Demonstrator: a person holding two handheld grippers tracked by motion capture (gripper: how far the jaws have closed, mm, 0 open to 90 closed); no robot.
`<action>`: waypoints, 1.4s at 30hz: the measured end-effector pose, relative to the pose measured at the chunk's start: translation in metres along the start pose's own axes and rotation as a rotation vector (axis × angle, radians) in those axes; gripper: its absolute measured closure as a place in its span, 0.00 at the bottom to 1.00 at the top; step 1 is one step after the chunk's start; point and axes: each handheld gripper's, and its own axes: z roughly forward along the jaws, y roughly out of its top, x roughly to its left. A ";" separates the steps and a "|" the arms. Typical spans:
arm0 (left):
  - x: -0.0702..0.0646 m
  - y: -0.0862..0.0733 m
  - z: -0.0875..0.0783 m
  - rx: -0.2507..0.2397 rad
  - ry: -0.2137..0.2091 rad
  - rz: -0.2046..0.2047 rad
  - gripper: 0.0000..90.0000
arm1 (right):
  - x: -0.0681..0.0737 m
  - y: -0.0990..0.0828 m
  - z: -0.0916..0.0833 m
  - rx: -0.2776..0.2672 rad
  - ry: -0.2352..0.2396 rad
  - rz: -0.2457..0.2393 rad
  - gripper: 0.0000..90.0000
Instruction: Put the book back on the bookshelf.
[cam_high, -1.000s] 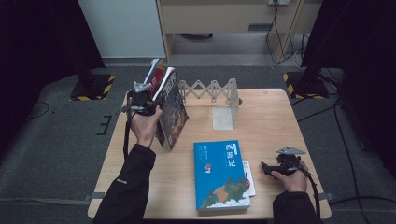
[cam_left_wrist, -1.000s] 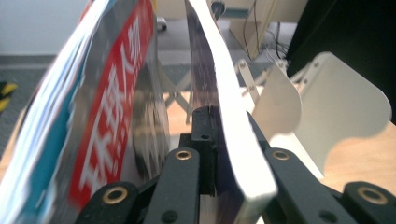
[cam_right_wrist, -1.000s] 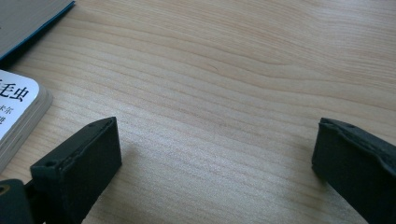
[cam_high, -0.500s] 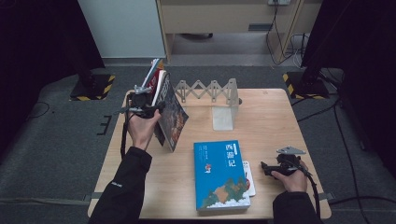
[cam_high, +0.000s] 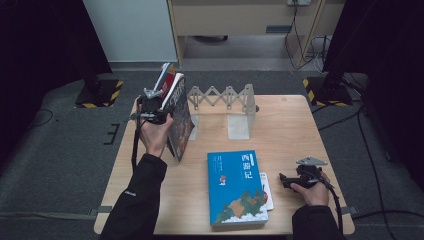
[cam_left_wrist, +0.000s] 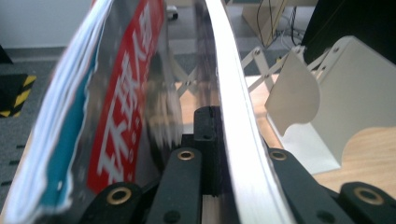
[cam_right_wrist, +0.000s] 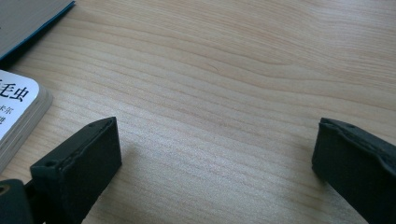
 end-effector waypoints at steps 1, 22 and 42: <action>-0.002 0.004 0.000 -0.021 0.016 -0.001 0.91 | 0.000 0.000 0.000 0.001 0.000 0.000 0.02; -0.009 0.007 0.047 -0.103 0.170 -0.005 0.91 | 0.000 0.000 0.001 0.001 0.002 0.000 0.01; -0.012 -0.008 0.025 -0.142 0.146 0.069 0.63 | 0.000 0.001 0.001 0.001 0.003 -0.002 0.01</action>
